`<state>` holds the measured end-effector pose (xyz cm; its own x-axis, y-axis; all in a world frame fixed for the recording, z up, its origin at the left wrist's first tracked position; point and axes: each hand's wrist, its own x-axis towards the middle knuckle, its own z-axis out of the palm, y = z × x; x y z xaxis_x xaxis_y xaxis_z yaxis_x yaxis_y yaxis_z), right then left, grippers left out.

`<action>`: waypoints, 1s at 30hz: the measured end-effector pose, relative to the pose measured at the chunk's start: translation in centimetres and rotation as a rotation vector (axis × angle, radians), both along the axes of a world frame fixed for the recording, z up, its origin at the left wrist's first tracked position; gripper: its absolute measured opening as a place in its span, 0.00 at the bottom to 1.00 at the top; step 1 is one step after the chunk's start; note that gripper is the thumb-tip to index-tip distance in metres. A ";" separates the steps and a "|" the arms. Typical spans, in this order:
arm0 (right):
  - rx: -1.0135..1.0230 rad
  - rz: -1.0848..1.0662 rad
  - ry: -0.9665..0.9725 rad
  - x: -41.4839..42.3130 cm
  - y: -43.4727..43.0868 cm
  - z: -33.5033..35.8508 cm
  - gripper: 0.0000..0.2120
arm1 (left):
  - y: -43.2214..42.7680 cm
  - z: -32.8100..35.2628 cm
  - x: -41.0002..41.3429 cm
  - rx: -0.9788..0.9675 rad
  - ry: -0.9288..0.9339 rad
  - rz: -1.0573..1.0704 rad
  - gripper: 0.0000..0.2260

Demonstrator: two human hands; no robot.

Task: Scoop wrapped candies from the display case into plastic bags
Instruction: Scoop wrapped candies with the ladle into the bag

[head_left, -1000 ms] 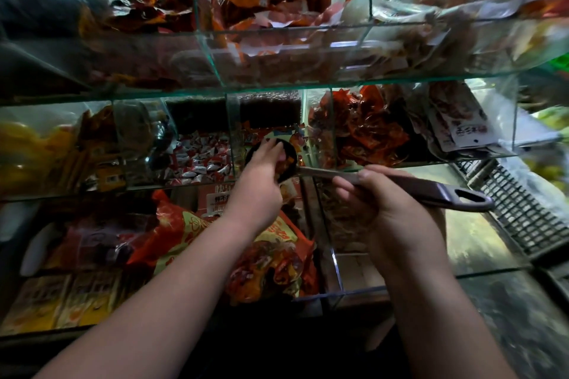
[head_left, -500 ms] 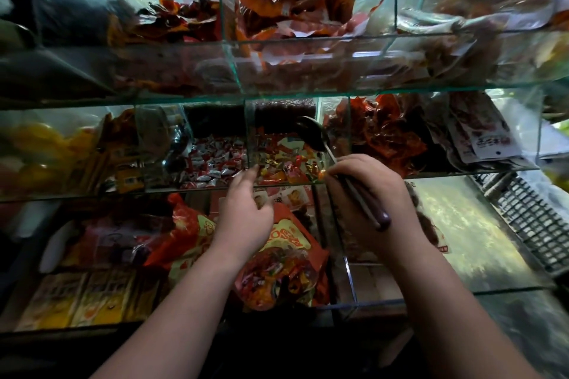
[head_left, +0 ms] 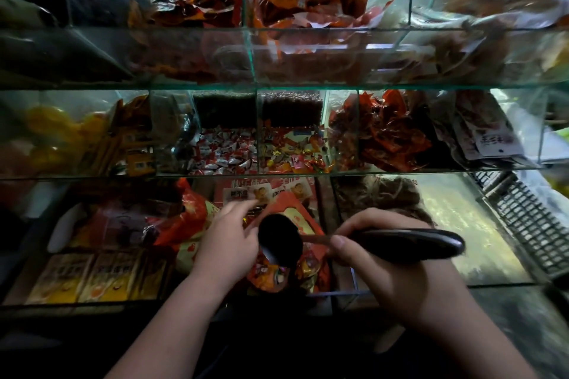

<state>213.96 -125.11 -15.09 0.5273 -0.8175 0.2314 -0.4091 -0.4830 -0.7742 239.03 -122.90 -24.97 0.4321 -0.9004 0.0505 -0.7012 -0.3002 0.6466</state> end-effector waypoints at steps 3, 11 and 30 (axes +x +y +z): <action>0.164 -0.018 0.120 2.1 -0.8 -1.7 0.02 | 1.3 -1.1 -0.2 0.061 0.019 0.065 0.28; 0.236 0.231 0.386 4.1 -1.6 -5.0 0.07 | 3.2 -3.0 -0.3 0.005 0.185 0.132 0.22; 0.296 -0.140 0.243 5.7 -3.7 -9.5 0.09 | 3.3 -2.9 -0.6 -0.005 0.032 0.066 0.21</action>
<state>219.64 -128.83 -24.61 0.4169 -0.8978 -0.1420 -0.6428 -0.1808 -0.7444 238.42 -119.56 -27.86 0.4917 -0.8698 0.0402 -0.6591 -0.3416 0.6700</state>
